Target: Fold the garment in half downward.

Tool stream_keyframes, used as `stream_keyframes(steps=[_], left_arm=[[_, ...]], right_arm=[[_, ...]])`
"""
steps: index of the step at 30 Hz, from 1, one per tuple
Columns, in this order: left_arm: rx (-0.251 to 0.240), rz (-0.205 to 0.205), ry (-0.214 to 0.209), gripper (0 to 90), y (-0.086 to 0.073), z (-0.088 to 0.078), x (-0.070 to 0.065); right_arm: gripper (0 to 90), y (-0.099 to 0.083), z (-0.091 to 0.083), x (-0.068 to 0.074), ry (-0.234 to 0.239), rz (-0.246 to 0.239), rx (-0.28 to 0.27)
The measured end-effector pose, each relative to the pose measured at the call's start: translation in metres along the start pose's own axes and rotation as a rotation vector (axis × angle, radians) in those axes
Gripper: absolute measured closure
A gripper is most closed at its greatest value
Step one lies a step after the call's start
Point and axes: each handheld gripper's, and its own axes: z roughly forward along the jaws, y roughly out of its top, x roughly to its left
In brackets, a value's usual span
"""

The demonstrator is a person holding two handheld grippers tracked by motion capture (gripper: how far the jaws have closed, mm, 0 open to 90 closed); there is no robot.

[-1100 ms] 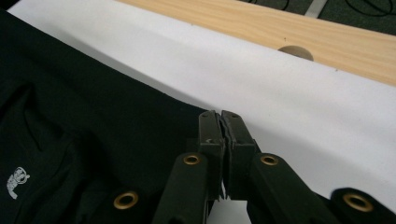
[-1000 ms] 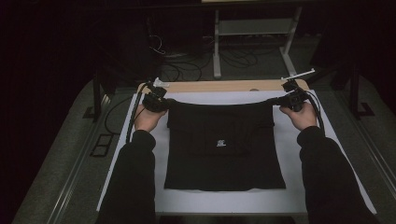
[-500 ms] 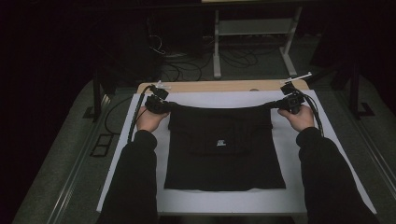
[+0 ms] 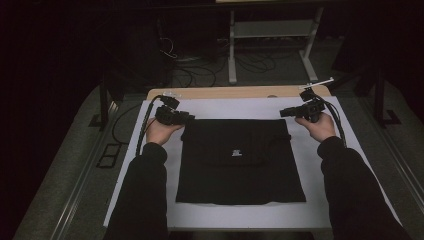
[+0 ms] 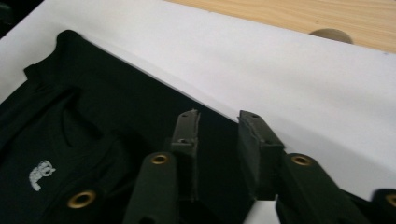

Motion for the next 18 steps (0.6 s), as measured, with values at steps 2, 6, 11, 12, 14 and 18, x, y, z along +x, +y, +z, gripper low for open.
stream_keyframes(steps=[2, 6, 11, 12, 14, 18], left_arm=[[-0.020, 0.010, -0.014, 53.8, 0.000, -0.001, -0.003], [-0.052, 0.007, -0.056, 41.6, -0.001, -0.002, -0.008], [-0.044, -0.016, -0.114, 32.3, -0.004, -0.004, -0.007], [-0.050, -0.022, -0.125, 30.3, -0.004, -0.005, -0.007], [-0.058, -0.029, -0.143, 26.2, -0.004, -0.008, -0.007], [-0.044, -0.019, -0.161, 14.2, -0.004, -0.008, -0.011]], right_arm=[[56.5, 0.000, 0.002, 0.005, 0.009, -0.011, -0.003], [44.7, 0.002, 0.004, 0.017, 0.026, -0.037, -0.009], [34.2, 0.003, 0.004, 0.029, 0.050, -0.071, -0.016], [32.0, 0.004, 0.005, 0.030, 0.053, -0.076, -0.014], [28.1, 0.003, 0.004, 0.032, 0.074, -0.071, -0.004], [19.9, 0.002, 0.005, 0.034, 0.085, -0.074, 0.009]])
